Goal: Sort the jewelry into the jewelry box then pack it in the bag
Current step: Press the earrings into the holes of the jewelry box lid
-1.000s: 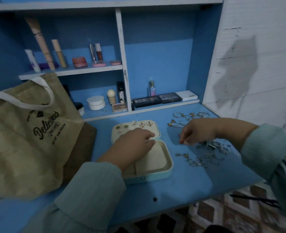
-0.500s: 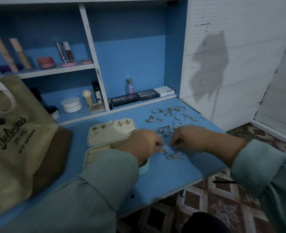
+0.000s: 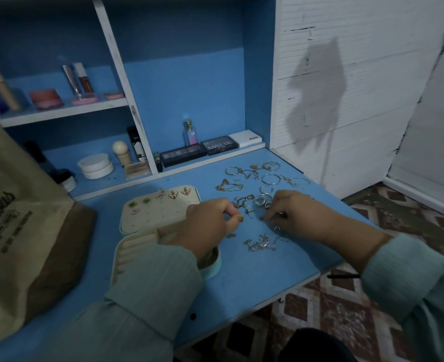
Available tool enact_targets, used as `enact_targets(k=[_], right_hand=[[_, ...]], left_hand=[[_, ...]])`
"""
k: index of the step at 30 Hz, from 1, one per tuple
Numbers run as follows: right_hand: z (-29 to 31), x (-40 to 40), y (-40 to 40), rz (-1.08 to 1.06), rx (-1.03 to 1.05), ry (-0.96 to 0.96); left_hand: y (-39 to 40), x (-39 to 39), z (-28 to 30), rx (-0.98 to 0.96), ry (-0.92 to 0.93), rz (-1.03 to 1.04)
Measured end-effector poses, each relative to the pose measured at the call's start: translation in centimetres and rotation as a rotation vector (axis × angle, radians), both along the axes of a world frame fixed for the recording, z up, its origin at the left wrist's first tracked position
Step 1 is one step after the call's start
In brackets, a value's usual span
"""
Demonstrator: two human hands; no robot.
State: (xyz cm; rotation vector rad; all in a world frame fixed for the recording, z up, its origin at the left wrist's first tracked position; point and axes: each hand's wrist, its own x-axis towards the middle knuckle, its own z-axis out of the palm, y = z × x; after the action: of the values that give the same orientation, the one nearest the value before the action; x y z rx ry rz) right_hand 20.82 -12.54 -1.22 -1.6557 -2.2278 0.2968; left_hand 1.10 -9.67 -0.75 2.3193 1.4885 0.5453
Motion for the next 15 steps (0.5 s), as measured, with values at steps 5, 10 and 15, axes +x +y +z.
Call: enact_targets(k=[5,10,15], right_hand=[[0.4,-0.7,0.4,-0.017,0.048,0.010],[0.2,-2.6,1.0,-0.033,0.053,-0.104],[0.1,-3.5,1.4,-0.071,0.082,-0.219]], left_hand=[[-0.1,0.1,-0.2,-0.049,-0.105,0.031],[0.0,0.1,-0.7,0.016,-0.116,0.028],[0.1,0.2,-0.6,-0.008,-0.157,0.014]])
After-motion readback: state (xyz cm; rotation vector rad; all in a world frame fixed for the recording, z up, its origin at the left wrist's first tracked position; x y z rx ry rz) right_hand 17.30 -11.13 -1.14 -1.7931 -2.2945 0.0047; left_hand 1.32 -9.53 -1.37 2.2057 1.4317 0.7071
